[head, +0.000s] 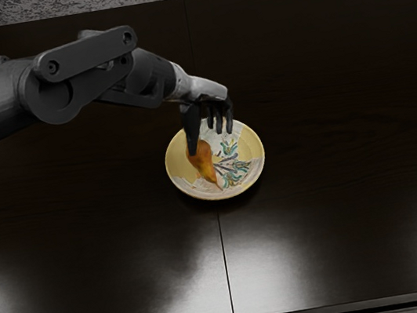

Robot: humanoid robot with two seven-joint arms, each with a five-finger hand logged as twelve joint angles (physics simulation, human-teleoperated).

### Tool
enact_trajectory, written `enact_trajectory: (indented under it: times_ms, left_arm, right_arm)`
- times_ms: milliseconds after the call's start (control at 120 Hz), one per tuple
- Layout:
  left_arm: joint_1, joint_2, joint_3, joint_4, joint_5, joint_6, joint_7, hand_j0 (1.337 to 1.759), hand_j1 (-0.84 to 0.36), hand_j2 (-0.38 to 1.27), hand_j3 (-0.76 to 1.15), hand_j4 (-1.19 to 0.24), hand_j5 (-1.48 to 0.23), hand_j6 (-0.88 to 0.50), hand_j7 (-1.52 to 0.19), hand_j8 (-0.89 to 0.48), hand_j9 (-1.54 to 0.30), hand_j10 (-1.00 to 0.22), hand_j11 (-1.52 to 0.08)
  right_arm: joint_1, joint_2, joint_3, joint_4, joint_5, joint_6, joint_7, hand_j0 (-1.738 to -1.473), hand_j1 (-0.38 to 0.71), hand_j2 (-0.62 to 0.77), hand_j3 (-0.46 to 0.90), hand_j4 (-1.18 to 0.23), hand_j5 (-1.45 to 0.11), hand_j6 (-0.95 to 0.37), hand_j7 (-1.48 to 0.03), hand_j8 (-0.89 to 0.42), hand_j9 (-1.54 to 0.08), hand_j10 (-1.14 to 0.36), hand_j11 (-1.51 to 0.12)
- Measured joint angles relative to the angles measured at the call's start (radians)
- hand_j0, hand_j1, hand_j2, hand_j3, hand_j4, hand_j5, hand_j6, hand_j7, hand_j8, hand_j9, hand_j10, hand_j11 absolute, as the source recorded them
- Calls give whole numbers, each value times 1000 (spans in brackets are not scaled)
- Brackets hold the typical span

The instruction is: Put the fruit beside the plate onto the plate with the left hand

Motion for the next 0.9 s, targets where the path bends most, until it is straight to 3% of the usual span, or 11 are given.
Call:
enact_trajectory:
  times_ms: [217, 350, 683, 900]
  left_arm:
    - [0, -3, -2, 0, -10, 36, 2, 1658, 134, 113, 0, -196, -257, -195, -257, -165, -256, -197, -256]
    - [-1, 64, -5, -15, -145, 40, 0, 1658, 237, 59, 0, -102, -134, -102, -134, -86, -133, -103, -133]
    - [45, 322, -25, -84, -714, -76, -4, 1658, 327, 12, 0, -21, -26, -21, -26, -18, -26, -21, -26]
    - [110, 478, -38, -152, -840, -86, -4, 1658, 342, 4, 0, -8, -9, -8, -9, -7, -9, -7, -9]
  right_arm:
    - [0, 0, 0, 0, 0, 0, 0, -1658, -320, -5, 0, -24, -31, -24, -31, -24, -31, -24, -31]
    - [0, 0, 0, 0, 0, 0, 0, -1658, -320, -5, 0, -24, -31, -24, -31, -24, -31, -24, -31]
    - [0, 0, 0, 0, 0, 0, 0, -1658, -320, -5, 0, -24, -31, -24, -31, -24, -31, -24, -31]
    - [0, 0, 0, 0, 0, 0, 0, -1658, -320, -5, 0, -24, -31, -24, -31, -24, -31, -24, -31]
